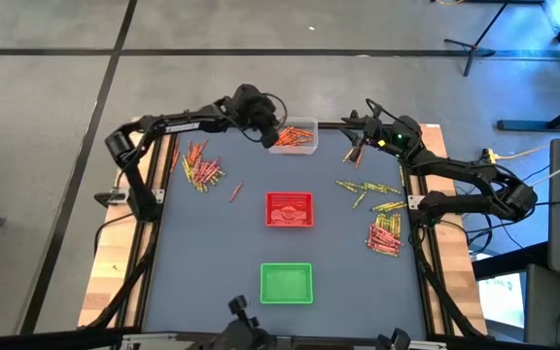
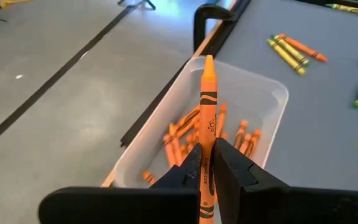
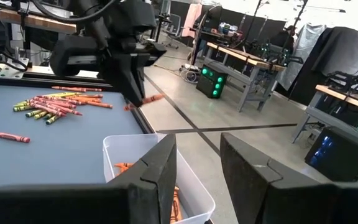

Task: Sort crayons
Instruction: Put the orange crayon into the transparent bin

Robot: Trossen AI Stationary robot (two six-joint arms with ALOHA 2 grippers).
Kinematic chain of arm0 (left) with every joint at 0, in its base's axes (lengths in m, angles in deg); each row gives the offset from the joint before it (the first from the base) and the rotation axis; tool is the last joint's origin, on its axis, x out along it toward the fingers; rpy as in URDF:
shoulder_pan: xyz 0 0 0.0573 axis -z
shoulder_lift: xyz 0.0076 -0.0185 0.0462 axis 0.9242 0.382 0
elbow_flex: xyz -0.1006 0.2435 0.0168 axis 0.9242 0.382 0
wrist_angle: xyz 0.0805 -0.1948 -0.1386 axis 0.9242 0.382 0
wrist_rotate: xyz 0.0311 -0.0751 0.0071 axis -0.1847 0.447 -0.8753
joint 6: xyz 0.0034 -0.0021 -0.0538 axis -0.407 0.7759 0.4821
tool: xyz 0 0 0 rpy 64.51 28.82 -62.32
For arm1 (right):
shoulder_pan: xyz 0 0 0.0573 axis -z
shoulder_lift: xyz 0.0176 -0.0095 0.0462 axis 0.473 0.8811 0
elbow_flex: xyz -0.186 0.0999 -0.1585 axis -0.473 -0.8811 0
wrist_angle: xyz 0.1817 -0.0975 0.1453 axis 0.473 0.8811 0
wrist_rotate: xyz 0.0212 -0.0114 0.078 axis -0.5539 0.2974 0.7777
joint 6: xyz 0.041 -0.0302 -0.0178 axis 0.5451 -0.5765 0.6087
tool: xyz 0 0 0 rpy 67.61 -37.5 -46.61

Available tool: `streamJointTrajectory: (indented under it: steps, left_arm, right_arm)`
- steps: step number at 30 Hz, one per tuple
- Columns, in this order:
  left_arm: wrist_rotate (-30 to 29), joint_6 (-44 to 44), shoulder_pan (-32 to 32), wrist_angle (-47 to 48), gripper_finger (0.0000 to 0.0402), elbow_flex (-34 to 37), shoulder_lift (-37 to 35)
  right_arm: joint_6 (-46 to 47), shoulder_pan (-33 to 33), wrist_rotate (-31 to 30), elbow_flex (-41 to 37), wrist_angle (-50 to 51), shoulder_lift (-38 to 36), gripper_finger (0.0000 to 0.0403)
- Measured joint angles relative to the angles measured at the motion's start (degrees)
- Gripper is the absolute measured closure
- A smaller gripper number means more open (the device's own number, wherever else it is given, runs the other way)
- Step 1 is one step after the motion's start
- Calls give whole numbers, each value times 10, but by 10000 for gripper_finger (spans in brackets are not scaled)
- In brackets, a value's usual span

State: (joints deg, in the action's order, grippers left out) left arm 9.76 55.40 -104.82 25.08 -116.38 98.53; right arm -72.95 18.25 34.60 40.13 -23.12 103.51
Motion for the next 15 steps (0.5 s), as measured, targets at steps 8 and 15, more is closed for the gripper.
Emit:
streamJointTrajectory:
  steps: [8, 15]
  left_arm:
    - [3, -11, 14, 74, 393, -150, 113]
    - [3, -53, 13, 160, 393, -236, 194]
  right_arm:
    - [0, 0, 0, 0, -2, 0, 279]
    - [0, 0, 0, 0, 2, 0, 279]
